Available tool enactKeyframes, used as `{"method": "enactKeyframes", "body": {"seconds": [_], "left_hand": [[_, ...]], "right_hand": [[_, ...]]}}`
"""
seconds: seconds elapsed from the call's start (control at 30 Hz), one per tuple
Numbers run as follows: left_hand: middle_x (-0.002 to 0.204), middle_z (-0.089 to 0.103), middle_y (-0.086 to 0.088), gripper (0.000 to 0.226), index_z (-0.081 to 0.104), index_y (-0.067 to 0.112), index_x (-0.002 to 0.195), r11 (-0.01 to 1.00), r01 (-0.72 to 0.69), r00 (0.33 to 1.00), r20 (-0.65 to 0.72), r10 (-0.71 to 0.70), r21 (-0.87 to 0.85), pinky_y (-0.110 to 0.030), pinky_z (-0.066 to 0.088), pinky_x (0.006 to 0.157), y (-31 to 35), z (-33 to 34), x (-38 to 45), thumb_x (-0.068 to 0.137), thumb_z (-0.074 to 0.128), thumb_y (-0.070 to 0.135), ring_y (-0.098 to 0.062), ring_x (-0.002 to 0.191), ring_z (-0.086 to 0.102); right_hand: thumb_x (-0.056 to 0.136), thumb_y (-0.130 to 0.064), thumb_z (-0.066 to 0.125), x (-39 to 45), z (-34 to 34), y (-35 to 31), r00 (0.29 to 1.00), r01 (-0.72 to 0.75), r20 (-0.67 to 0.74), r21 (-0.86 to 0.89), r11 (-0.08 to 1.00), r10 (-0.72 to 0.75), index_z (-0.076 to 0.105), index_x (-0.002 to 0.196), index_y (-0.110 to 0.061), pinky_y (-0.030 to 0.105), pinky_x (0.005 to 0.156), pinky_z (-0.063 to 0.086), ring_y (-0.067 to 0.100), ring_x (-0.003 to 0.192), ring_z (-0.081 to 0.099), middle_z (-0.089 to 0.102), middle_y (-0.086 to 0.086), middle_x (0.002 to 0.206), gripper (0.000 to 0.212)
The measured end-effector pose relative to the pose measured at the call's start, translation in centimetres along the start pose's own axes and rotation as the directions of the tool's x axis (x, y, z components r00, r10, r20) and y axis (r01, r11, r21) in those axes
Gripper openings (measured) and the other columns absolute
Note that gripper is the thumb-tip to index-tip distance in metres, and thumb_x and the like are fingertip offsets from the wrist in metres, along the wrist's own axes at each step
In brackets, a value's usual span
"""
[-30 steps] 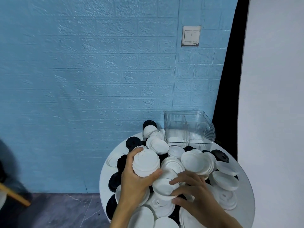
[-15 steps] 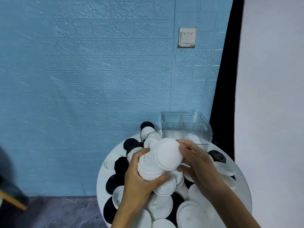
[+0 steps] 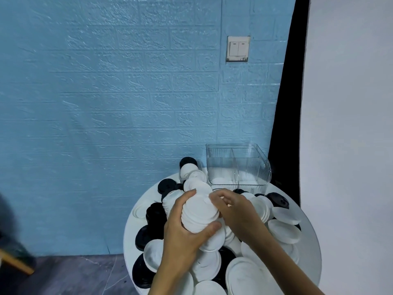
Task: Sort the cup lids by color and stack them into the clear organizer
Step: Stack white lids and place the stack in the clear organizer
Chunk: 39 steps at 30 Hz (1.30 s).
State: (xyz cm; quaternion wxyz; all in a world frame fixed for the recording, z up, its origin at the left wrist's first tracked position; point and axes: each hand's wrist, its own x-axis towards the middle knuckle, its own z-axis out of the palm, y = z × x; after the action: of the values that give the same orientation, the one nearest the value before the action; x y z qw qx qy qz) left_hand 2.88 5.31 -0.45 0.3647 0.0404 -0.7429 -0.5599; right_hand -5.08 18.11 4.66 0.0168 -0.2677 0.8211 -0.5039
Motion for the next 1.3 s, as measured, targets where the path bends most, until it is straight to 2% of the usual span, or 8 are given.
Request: {"method": "enactKeyframes", "body": {"seconds": [0.1, 0.23, 0.33, 0.6, 0.73, 0.9, 1.1, 1.3], "left_hand": [[0.123, 0.062, 0.029, 0.072, 0.056, 0.054, 0.117, 0.999, 0.023, 0.999, -0.025, -0.024, -0.03, -0.014, 0.046, 0.09, -0.1, -0.3, 0.1, 0.052, 0.087, 0.051, 0.005, 0.115, 0.058], [0.12, 0.062, 0.031, 0.072, 0.057, 0.052, 0.118, 0.999, 0.025, 0.999, -0.024, -0.026, -0.034, -0.009, 0.045, 0.088, -0.2, -0.9, 0.3, 0.052, 0.087, 0.05, 0.007, 0.111, 0.059], [0.12, 0.062, 0.032, 0.073, 0.058, 0.049, 0.119, 0.999, 0.025, 0.999, -0.027, -0.026, -0.035, -0.006, 0.044, 0.086, 0.0, -0.7, 0.3, 0.052, 0.086, 0.052, 0.007, 0.112, 0.059], [0.119, 0.061, 0.036, 0.072, 0.056, 0.056, 0.117, 1.0, 0.005, 1.0, -0.025, -0.006, -0.031, -0.003, 0.043, 0.084, 0.5, -0.3, -0.3, 0.051, 0.084, 0.052, 0.011, 0.111, 0.057], [0.119, 0.061, 0.035, 0.073, 0.056, 0.047, 0.12, 1.0, 0.004, 1.0, -0.018, -0.004, -0.029, -0.003, 0.043, 0.087, 0.6, -0.3, -0.4, 0.053, 0.086, 0.05, 0.009, 0.113, 0.057], [0.125, 0.063, 0.023, 0.074, 0.057, 0.04, 0.125, 1.0, 0.001, 1.0, 0.012, 0.0, -0.029, -0.021, 0.048, 0.098, 0.4, -0.5, -0.5, 0.061, 0.093, 0.029, -0.001, 0.117, 0.059], [0.131, 0.061, 0.016, 0.075, 0.056, 0.032, 0.129, 0.999, -0.009, 1.0, -0.001, 0.009, -0.038, -0.037, 0.048, 0.107, 0.3, -0.6, -0.5, 0.063, 0.091, 0.035, -0.009, 0.124, 0.057], [0.128, 0.062, 0.019, 0.074, 0.056, 0.036, 0.127, 0.999, 0.007, 1.0, 0.003, -0.007, -0.035, -0.033, 0.048, 0.105, 0.3, -0.2, -0.7, 0.061, 0.088, 0.043, -0.009, 0.123, 0.058]], "right_hand": [[0.095, -0.042, 0.063, -2.3, -1.6, 2.2, 0.996, 0.088, -0.007, 0.034, 0.996, -0.088, 0.066, 0.106, -0.045, 0.012, 0.074, 0.045, -0.003, 0.082, 0.065, 0.069, -0.02, 0.095, 0.012], [0.068, -0.082, 0.065, -7.0, -2.6, 7.5, 0.964, 0.227, 0.215, -0.356, 0.907, -0.157, 0.027, 0.147, -0.057, 0.015, 0.097, 0.036, -0.015, 0.131, 0.033, 0.039, -0.037, 0.139, 0.09], [0.058, -0.087, 0.061, -9.3, -1.6, 10.5, 0.943, 0.305, 0.303, -0.617, 0.725, -0.139, 0.016, 0.157, -0.047, 0.014, 0.074, 0.04, -0.006, 0.123, 0.036, 0.046, -0.026, 0.138, 0.115], [0.063, -0.088, 0.057, -9.6, -0.1, 11.6, 0.964, 0.235, 0.245, -0.604, 0.762, -0.103, 0.021, 0.157, -0.041, 0.024, 0.067, 0.052, -0.004, 0.108, 0.041, 0.05, -0.025, 0.115, 0.111], [0.066, -0.088, 0.054, -9.2, 0.4, 12.6, 0.955, 0.268, 0.262, -0.562, 0.782, -0.138, 0.009, 0.146, -0.061, 0.032, 0.101, 0.029, -0.007, 0.121, 0.026, 0.032, -0.028, 0.129, 0.095], [0.068, -0.071, 0.065, -9.1, 1.0, 12.7, 0.958, 0.274, 0.203, -0.461, 0.844, -0.2, 0.014, 0.129, -0.058, 0.029, 0.105, 0.022, 0.0, 0.122, 0.028, 0.029, -0.026, 0.124, 0.08], [0.057, -0.065, 0.077, -8.4, 1.5, 11.9, 0.962, 0.256, 0.005, -0.348, 0.902, -0.271, 0.022, 0.118, -0.047, 0.03, 0.093, 0.029, 0.01, 0.108, 0.039, 0.034, -0.014, 0.113, 0.083], [0.07, -0.055, 0.067, -6.7, 0.9, 10.1, 0.974, 0.155, -0.169, -0.001, 0.988, -0.153, 0.022, 0.117, -0.041, 0.022, 0.082, 0.041, 0.009, 0.096, 0.048, 0.044, -0.001, 0.107, 0.067]]}}
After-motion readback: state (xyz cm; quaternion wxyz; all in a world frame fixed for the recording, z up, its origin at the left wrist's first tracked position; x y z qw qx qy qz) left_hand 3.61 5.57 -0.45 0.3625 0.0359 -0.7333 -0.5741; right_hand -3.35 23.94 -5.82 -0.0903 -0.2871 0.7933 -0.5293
